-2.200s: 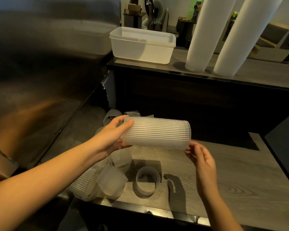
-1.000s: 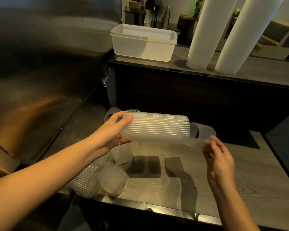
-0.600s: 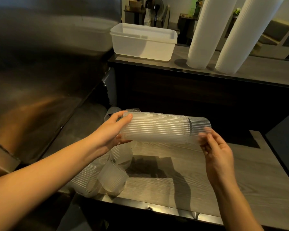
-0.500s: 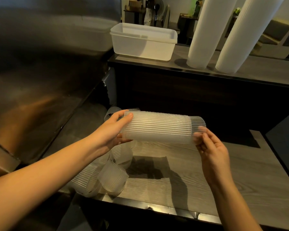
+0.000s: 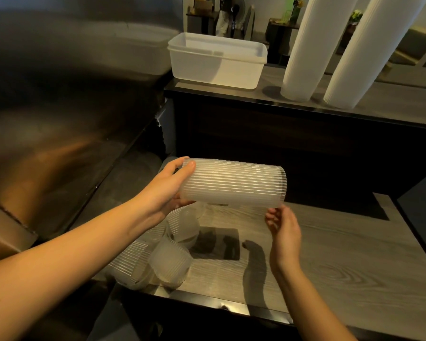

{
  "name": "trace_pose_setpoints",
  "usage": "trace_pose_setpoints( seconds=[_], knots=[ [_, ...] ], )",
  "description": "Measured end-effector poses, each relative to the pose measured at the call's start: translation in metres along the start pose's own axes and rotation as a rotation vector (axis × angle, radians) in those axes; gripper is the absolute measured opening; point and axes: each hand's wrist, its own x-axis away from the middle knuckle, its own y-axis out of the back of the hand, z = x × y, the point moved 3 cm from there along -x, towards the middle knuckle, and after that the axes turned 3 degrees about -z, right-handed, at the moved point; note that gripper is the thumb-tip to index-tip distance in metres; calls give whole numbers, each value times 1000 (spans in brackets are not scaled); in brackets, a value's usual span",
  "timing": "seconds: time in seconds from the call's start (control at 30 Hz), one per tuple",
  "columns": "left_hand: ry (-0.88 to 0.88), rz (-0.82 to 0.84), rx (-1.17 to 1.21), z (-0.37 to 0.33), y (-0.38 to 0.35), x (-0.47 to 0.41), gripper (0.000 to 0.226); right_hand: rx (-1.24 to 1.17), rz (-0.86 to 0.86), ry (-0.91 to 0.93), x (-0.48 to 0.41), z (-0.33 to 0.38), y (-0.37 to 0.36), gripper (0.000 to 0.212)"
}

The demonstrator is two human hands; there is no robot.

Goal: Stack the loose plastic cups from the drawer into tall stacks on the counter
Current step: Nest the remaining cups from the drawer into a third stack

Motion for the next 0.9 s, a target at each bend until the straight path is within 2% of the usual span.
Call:
trace_pose_setpoints(
  seconds=[0.13, 0.27, 0.47, 0.67, 0.9],
  knots=[
    [1, 7, -6, 0, 0, 0, 37, 278, 302, -119, 11, -33, -32, 18],
    [0, 15, -11, 0, 1, 0, 38, 577, 454, -139, 15, -44, -61, 27],
    [-7, 7, -10, -1, 0, 0, 38, 656, 608, -181, 25, -47, -87, 34],
    [-13, 5, -11, -1, 0, -1, 38, 562, 620, -168, 31, -48, -97, 22],
    [-10, 2, 5, -1, 1, -2, 37, 288, 424, -132, 22, -23, -66, 24]
  ],
)
